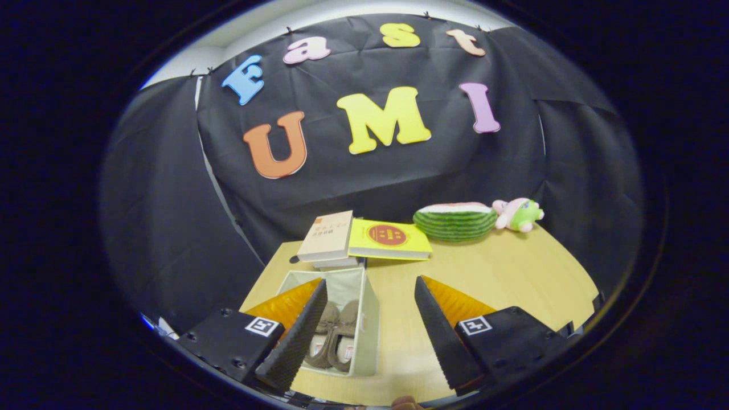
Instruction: Open the storage box then place both shoes into the box .Put the left shoe in first, then the right shoe, with the right side of both shoes facing outward in a uniform manner.
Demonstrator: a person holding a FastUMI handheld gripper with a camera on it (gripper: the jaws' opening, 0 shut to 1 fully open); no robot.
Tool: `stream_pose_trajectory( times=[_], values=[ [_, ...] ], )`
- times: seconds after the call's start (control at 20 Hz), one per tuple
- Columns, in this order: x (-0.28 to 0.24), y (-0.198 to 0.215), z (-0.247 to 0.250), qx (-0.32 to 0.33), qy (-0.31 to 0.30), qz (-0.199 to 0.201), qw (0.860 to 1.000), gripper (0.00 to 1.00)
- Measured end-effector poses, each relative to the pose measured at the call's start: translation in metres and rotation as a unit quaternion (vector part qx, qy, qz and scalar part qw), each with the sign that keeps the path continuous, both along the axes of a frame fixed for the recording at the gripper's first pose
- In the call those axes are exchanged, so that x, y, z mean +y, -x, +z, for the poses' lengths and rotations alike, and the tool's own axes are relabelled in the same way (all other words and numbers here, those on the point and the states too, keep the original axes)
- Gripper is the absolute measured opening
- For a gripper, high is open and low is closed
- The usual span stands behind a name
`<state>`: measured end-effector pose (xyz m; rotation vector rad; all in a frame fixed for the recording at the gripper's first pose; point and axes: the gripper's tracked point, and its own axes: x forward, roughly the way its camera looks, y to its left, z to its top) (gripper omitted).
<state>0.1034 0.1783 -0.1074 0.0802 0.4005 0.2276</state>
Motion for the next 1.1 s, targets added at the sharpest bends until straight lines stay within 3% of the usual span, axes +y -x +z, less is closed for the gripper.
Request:
stream_pose_trajectory(
  times=[0.55, 0.9, 1.1],
  values=[
    [-0.065, 0.057, 0.078, -0.188, 0.007, -0.049, 0.981, 1.0],
    [-0.059, 0.084, 0.1, -0.212, -0.022, -0.016, 0.977, 1.0],
    [-0.065, 0.091, 0.107, -0.225, -0.011, -0.025, 0.974, 1.0]
  ],
)
